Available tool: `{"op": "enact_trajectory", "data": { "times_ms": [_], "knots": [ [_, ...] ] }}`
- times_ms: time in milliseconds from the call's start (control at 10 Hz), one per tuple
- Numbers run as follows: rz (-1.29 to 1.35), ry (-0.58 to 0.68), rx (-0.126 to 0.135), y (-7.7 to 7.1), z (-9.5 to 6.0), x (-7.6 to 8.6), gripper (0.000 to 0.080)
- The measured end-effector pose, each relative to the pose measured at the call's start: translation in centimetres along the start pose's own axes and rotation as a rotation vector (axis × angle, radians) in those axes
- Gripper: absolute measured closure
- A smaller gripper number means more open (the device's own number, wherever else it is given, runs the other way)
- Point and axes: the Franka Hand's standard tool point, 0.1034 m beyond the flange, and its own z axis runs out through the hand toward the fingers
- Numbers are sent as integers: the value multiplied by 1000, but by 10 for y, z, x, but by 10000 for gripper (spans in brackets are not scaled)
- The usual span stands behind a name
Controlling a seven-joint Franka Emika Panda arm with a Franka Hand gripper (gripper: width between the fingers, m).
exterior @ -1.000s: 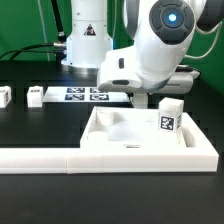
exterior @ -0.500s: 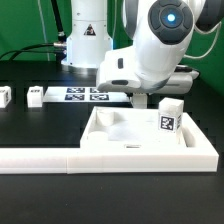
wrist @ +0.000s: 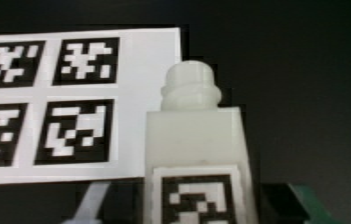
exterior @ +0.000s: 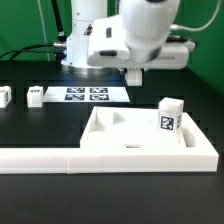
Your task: Assemble square table
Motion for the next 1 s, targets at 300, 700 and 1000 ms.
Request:
{"op": "enact_trajectory", "data": {
  "times_ms": [300,700,1000],
  "knots": [
    [4,35,7,1,-3,0,511],
    [-17,343,32,4,-17,15,511],
    [-29,527,59,12,-48,14,511]
  ]
}}
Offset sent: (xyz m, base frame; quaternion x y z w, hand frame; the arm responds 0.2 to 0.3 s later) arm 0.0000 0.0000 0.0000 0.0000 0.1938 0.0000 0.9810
